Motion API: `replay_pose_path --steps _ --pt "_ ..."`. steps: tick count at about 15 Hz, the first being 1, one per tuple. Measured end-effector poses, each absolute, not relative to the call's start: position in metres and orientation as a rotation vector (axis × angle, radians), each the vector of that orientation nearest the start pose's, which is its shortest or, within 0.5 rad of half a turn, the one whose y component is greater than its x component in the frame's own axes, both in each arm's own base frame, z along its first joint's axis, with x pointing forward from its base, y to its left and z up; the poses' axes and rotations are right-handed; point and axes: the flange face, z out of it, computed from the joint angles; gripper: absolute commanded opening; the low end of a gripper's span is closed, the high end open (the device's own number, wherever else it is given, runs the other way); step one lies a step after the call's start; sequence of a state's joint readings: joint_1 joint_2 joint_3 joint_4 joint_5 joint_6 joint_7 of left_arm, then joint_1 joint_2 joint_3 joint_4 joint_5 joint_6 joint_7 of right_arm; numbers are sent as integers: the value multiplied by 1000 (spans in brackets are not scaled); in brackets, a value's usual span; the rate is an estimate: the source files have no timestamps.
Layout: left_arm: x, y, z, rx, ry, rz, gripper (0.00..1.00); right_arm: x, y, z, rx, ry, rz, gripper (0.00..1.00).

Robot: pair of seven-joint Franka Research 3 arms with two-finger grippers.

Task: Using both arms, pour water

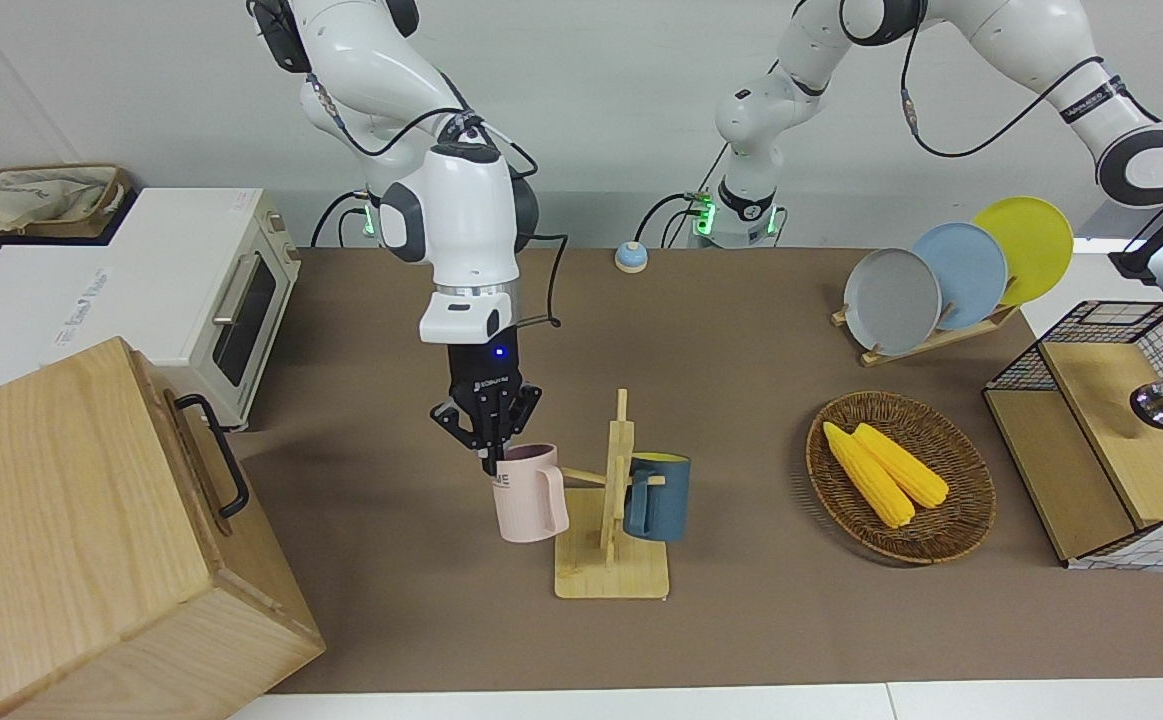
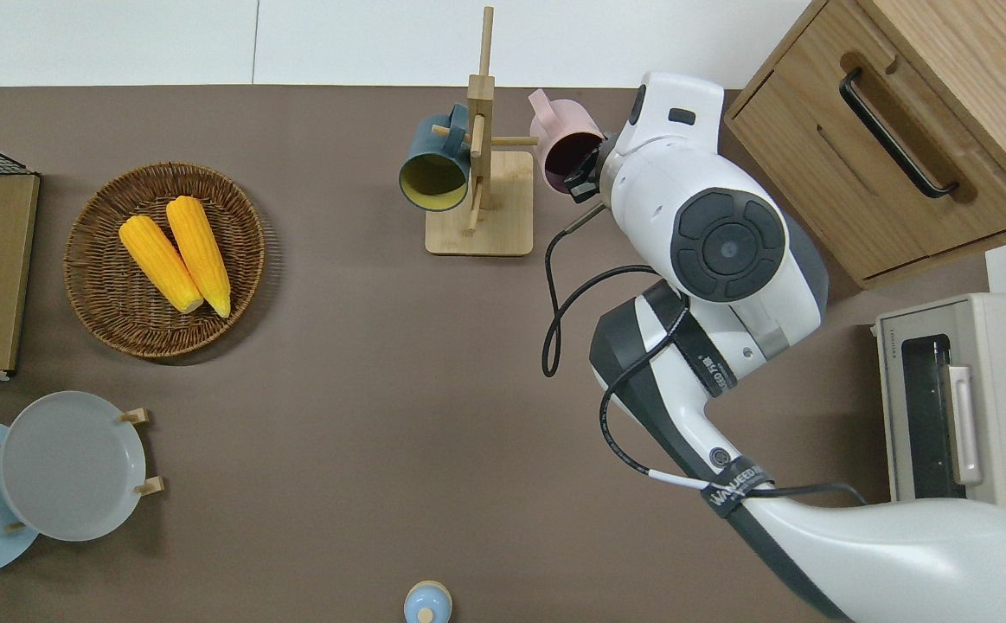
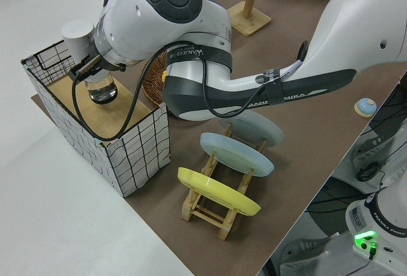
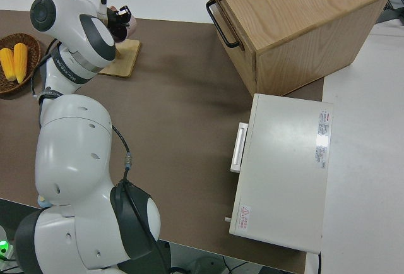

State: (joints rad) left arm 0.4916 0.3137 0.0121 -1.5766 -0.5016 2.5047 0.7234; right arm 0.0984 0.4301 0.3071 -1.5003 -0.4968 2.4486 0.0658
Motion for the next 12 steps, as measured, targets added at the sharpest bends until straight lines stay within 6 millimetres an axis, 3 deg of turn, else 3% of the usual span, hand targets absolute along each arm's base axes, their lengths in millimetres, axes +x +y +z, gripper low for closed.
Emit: replay_pose_path --steps 6,12 --pt "605 328 576 -2973 -149 -1019 0 674 220 494 -3051 -923 -937 0" --pt "592 301 624 -2993 -213 -1015 0 673 183 499 -3097 -932 -895 0"
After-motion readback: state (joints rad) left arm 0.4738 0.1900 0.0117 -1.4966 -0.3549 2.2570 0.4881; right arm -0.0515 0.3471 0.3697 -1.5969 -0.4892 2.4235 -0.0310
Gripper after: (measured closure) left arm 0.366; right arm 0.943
